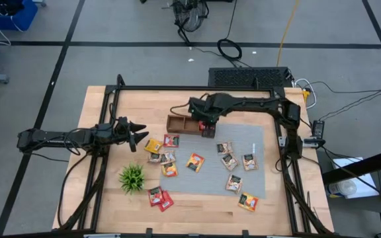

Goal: Pick & Place Tea
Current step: Put the red tea bag into the right section of the wooden organizer

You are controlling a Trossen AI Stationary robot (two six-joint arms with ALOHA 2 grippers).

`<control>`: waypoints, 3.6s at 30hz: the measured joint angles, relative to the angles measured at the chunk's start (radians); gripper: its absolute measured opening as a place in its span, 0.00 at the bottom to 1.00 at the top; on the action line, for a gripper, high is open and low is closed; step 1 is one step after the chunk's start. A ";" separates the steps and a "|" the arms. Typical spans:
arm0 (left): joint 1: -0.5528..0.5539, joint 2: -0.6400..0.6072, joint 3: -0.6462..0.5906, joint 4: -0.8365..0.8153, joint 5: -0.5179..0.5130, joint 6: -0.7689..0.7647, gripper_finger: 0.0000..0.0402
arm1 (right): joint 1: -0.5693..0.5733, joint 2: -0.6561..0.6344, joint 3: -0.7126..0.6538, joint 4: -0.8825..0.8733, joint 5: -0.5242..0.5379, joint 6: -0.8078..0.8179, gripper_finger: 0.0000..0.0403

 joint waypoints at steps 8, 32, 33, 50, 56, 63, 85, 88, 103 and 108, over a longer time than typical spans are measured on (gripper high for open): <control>0.000 0.000 0.000 0.000 0.000 0.000 0.53 | 0.051 0.000 -0.071 0.092 0.183 0.044 0.00; 0.000 0.000 0.000 0.000 0.000 0.000 0.53 | 0.090 -0.028 -0.128 0.135 0.153 0.106 0.34; 0.000 0.000 0.000 0.000 0.000 0.000 0.53 | 0.091 -0.034 -0.128 0.136 0.152 0.106 0.35; 0.000 0.000 0.000 0.000 0.000 0.000 0.53 | 0.112 -0.111 -0.128 0.223 -0.005 0.177 0.15; 0.000 0.000 0.000 0.000 0.000 0.000 0.53 | 0.107 -0.111 -0.131 0.205 -0.005 0.200 0.01; 0.000 0.000 0.000 0.000 0.000 0.000 0.53 | 0.102 -0.111 -0.227 0.265 -0.026 0.201 0.00; 0.000 0.000 0.000 0.000 0.000 0.000 0.53 | 0.050 -0.111 -0.382 0.475 0.001 0.144 0.00; 0.000 0.000 0.000 0.000 0.000 0.000 0.53 | 0.041 -0.100 -0.385 0.490 0.004 0.138 0.00; 0.000 0.000 0.000 0.000 0.000 0.000 0.53 | 0.079 -0.121 -0.370 0.423 0.001 0.136 0.00; 0.000 0.000 0.000 0.000 0.000 0.000 0.53 | 0.084 -0.148 -0.370 0.425 0.003 0.150 0.00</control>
